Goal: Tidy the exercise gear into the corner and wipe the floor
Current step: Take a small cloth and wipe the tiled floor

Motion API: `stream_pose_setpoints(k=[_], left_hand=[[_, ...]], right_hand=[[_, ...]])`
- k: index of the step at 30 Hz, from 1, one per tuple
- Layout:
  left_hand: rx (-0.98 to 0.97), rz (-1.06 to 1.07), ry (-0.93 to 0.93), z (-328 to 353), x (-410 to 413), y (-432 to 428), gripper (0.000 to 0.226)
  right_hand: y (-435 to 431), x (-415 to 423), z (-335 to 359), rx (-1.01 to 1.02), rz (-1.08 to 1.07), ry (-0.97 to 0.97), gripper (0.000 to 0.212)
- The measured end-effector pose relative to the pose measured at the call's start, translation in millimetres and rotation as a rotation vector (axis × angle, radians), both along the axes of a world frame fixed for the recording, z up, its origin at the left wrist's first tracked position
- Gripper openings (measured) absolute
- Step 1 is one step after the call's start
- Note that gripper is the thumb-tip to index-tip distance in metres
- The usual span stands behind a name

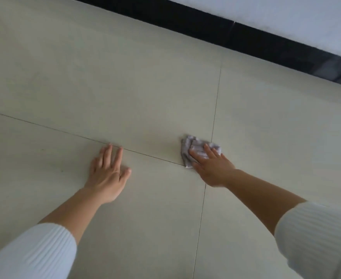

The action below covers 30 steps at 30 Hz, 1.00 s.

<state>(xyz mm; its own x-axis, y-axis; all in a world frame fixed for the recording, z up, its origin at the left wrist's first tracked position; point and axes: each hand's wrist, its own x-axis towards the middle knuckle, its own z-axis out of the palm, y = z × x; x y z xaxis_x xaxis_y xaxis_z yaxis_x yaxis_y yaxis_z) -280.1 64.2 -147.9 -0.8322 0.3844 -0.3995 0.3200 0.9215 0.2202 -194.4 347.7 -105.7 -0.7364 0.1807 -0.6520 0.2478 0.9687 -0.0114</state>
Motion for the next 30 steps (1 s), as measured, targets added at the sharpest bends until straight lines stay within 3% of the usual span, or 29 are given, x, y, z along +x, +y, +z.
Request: stream_pose_setpoints(k=[8,14,20,23,30], left_hand=[[-0.147,-0.037,-0.107,26,50,-68,0.068],[-0.099,0.272,0.047,16,51,-94,0.064],[-0.006,0.125,0.080,0,40,-44,0.068],[0.030,0.112,0.097,-6,34,-23,0.080],[0.075,0.054,0.144,-26,20,-26,0.095]], right_hand=[[-117,56,-24,-0.132,0.396,0.304,0.051],[-110,54,-40,-0.180,0.650,0.384,0.045],[-11,38,-37,0.006,0.134,0.376,0.055],[23,28,-27,0.052,-0.114,0.319,0.054],[35,-13,-33,0.019,-0.344,0.304,0.058]])
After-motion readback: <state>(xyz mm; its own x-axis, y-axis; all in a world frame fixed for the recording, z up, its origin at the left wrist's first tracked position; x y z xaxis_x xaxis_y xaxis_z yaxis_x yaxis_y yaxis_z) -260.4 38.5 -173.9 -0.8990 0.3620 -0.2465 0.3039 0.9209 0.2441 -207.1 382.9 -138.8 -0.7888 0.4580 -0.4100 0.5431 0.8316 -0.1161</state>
